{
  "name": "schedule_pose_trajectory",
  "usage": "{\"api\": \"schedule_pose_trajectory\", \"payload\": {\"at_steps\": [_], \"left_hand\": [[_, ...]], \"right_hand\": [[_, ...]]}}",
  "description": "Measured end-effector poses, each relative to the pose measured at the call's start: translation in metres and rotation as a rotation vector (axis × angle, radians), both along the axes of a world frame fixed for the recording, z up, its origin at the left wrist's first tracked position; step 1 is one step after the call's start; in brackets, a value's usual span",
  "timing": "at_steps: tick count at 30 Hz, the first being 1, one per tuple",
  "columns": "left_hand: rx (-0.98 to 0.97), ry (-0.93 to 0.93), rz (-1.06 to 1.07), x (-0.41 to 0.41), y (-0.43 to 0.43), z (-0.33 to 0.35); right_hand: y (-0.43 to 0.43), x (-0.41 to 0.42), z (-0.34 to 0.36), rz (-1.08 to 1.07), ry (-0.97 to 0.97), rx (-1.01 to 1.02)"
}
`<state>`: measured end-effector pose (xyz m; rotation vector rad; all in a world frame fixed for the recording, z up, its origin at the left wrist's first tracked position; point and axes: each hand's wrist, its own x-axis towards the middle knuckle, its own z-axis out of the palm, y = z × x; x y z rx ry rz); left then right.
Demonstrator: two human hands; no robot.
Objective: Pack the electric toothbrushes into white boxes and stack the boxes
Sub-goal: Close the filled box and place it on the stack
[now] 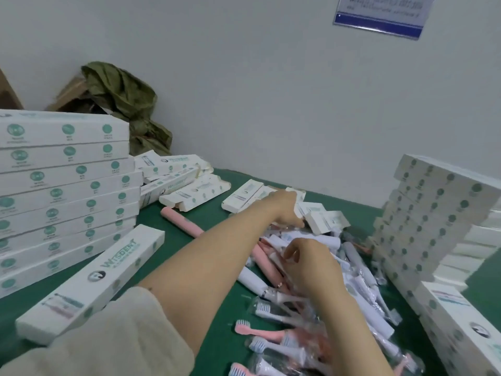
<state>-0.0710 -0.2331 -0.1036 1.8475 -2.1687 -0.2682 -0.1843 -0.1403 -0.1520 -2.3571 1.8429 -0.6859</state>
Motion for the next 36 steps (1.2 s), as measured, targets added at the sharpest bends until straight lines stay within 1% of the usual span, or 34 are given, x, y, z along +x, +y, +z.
{"api": "schedule_pose_trajectory", "payload": {"at_steps": [1, 3, 6, 9, 11, 13, 14, 16, 18, 20, 21, 23, 25, 28, 30, 32, 34, 36], "left_hand": [[-0.029, 0.02, 0.01, -0.001, -0.005, -0.008], [-0.136, 0.127, 0.068, -0.001, -0.009, -0.017], [-0.273, 0.402, 0.153, 0.007, 0.004, -0.011], [-0.46, 0.642, 0.126, 0.036, 0.035, 0.004], [-0.607, 0.737, 0.099, 0.06, 0.065, 0.014], [-0.693, 0.75, 0.042, 0.081, 0.098, 0.019], [-0.704, 0.738, 0.005, 0.09, 0.115, 0.021], [-0.667, 0.739, -0.053, 0.106, 0.145, 0.024], [-0.627, 0.732, -0.074, 0.119, 0.168, 0.03], [-0.587, 0.695, -0.071, 0.126, 0.181, 0.041], [-0.57, 0.68, -0.078, 0.126, 0.184, 0.046], [-0.555, 0.673, -0.107, 0.12, 0.189, 0.056], [-0.572, 0.737, -0.157, 0.109, 0.192, 0.06], [-0.583, 0.906, -0.222, 0.097, 0.188, 0.061], [-0.577, 0.962, -0.293, 0.094, 0.183, 0.06], [-0.552, 0.998, -0.359, 0.091, 0.181, 0.058], [-0.557, 1.056, -0.352, 0.086, 0.178, 0.054], [-0.599, 1.079, -0.294, 0.079, 0.177, 0.047]], "right_hand": [[-0.001, -0.001, 0.001, 0.0, 0.004, 0.013], [-0.004, -0.003, 0.002, -0.007, 0.015, 0.02], [-0.006, -0.008, 0.002, -0.037, 0.032, 0.027], [-0.006, -0.009, 0.004, -0.051, 0.027, 0.067], [-0.005, -0.007, 0.009, -0.04, -0.027, 0.097], [-0.003, -0.005, 0.017, -0.018, -0.112, 0.092], [-0.001, -0.004, 0.021, 0.0, -0.157, 0.065], [0.006, -0.001, 0.032, 0.048, -0.283, -0.058], [0.017, 0.005, 0.046, 0.106, -0.449, -0.234], [0.03, 0.016, 0.063, 0.216, -0.564, -0.324], [0.036, 0.023, 0.07, 0.293, -0.58, -0.313], [0.046, 0.039, 0.078, 0.413, -0.55, -0.235], [0.05, 0.051, 0.079, 0.475, -0.565, -0.194], [0.054, 0.058, 0.078, 0.501, -0.701, -0.111], [0.056, 0.062, 0.078, 0.525, -0.795, -0.03], [0.058, 0.067, 0.079, 0.546, -0.889, 0.006], [0.058, 0.067, 0.079, 0.563, -0.878, 0.034], [0.056, 0.061, 0.081, 0.594, -0.806, 0.104]]}}
